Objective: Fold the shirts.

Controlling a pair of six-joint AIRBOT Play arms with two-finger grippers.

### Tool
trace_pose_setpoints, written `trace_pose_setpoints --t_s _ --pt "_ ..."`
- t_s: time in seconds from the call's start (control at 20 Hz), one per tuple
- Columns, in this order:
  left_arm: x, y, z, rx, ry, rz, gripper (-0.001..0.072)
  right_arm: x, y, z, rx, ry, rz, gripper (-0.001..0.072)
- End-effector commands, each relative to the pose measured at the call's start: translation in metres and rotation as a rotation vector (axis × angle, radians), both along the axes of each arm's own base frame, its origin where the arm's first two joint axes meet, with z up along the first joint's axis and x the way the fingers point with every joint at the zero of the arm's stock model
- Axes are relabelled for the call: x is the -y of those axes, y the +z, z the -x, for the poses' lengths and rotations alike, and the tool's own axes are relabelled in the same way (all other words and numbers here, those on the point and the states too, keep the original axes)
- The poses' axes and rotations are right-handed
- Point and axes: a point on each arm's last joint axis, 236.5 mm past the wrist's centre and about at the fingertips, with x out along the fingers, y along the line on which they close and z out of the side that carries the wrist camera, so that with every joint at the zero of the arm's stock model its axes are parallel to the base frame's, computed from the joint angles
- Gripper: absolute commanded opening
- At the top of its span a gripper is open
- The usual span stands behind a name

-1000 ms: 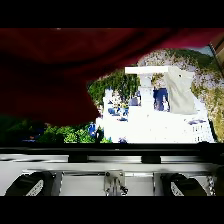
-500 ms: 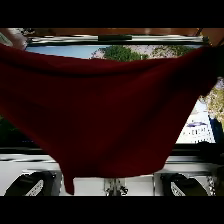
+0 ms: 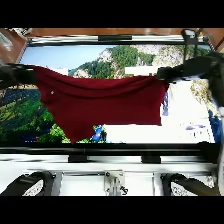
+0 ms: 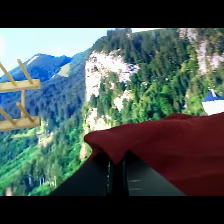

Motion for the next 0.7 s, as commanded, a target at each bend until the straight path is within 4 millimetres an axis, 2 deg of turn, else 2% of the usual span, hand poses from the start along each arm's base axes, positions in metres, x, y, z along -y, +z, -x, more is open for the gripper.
trace_pose_setpoints --t_s 0.0,0.1,0.2,0.4,0.45,0.5,0.55,0.6,0.65 --pt "0.004 -0.043 -0.058 0.031 0.016 0.006 0.0029 -0.002 -0.036 -0.063 0.093 -0.126 -0.092 0.0083" --pt "0.007 -0.074 -0.079 -0.007 0.029 0.022 0.0029 -0.002 -0.054 -0.079 0.095 -0.165 -0.12 0.0083" --pt "0.009 -0.113 -0.091 -0.084 0.058 0.054 0.0029 -0.003 -0.079 -0.086 0.061 -0.184 -0.13 0.0083" --pt "0.019 -0.184 -0.094 -0.276 0.15 0.202 0.0031 -0.016 -0.137 -0.081 -0.086 -0.207 -0.184 0.0093" --pt "0.022 -0.196 -0.092 -0.314 0.159 0.223 0.0056 -0.02 -0.146 -0.08 -0.109 -0.213 -0.207 0.0211" --pt "0.022 -0.203 -0.089 -0.342 0.163 0.225 0.0163 -0.022 -0.147 -0.08 -0.118 -0.216 -0.22 0.0546" --pt "0.018 -0.208 -0.082 -0.386 0.169 0.217 0.0373 -0.02 -0.145 -0.079 -0.116 -0.198 -0.205 0.0658" --pt "0.009 -0.21 -0.074 -0.443 0.183 0.21 0.0553 -0.016 -0.139 -0.076 -0.125 -0.166 -0.179 0.0658" --pt "-0.005 -0.212 -0.061 -0.518 0.206 0.204 0.0618 -0.008 -0.133 -0.072 -0.136 -0.136 -0.148 0.0658"
